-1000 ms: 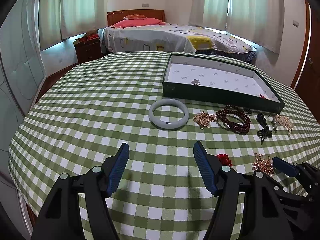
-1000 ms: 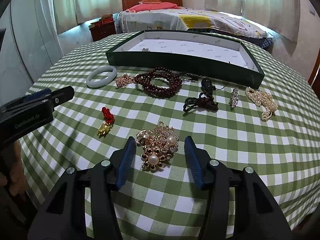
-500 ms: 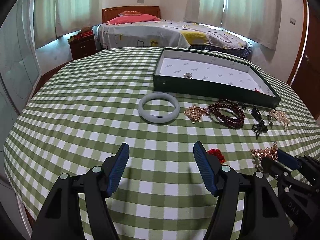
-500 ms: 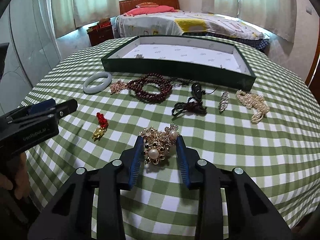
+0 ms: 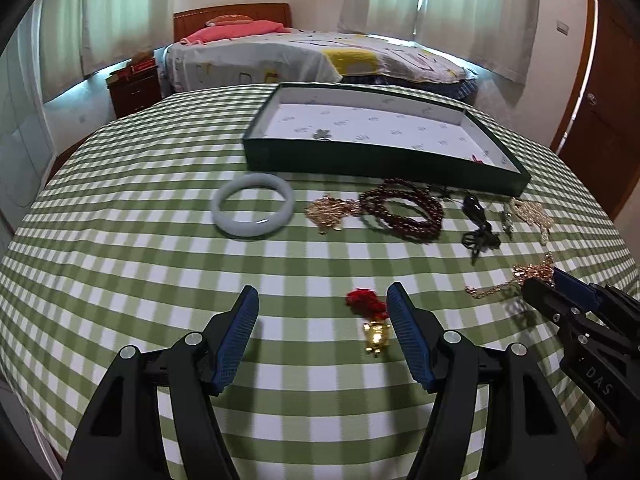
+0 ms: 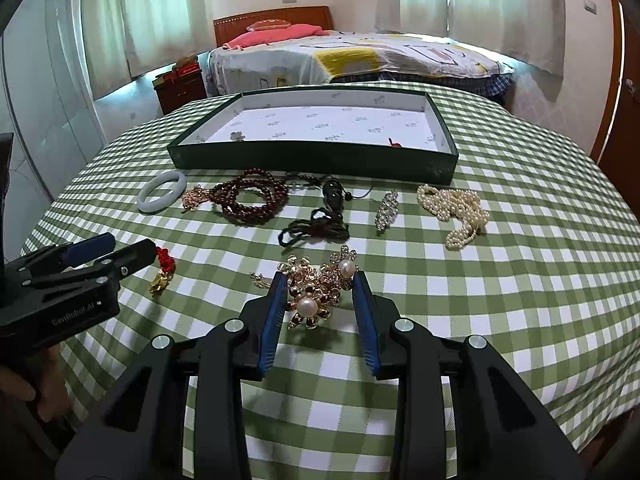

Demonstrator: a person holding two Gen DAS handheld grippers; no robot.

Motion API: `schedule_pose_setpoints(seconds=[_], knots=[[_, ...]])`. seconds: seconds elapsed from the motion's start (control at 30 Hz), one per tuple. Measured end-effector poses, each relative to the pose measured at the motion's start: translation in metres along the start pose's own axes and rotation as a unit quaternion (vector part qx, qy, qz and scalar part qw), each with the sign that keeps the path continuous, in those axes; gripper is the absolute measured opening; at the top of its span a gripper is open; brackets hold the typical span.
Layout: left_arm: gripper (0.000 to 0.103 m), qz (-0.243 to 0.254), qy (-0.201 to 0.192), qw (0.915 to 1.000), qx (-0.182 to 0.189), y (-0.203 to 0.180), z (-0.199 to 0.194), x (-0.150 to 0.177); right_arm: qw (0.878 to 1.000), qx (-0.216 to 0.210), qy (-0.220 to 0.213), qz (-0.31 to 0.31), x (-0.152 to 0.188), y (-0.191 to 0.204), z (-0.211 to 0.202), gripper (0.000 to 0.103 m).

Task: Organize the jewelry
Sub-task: 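Grasp the gold pearl brooch with the right tool while the left tool grasps the red flower charm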

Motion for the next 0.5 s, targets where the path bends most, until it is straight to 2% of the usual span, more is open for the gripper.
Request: schedule_pose_setpoints(seconds=[0.07, 0.13, 0.27, 0.4, 0.5], knots=[[0.065, 0.007, 0.002, 1.0000, 0.001, -0.005, 0.003, -0.001, 1.000, -0.002, 0.001, 0.002, 0.000, -0.001, 0.001, 0.033], [0.060, 0.013, 0.006, 0.9999, 0.004, -0.010, 0.006, -0.001, 1.000, -0.005, 0.003, 0.004, 0.001, -0.001, 0.002, 0.033], [0.039, 0.016, 0.020, 0.9996, 0.013, -0.013, 0.014, 0.002, 1.000, -0.008, 0.006, 0.008, 0.002, -0.003, 0.004, 0.033], [0.023, 0.023, 0.018, 0.9994, 0.017, -0.015, 0.014, 0.002, 1.000, -0.010, 0.008, 0.012, 0.003, -0.004, 0.006, 0.033], [0.018, 0.028, 0.016, 0.9993, 0.020, -0.017, 0.014, 0.002, 1.000, -0.011, 0.009, 0.011, 0.003, -0.004, 0.006, 0.033]])
Point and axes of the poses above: each gripper's, at about its wrist camera, not at the fingertips, and z roughly the way its jaws point, y to its left, x to its underside, the point moved 9 cm from there along z, roughly the way its jaws point, and after that the axes turned 10 degrees about z, right-handed, at the moved point
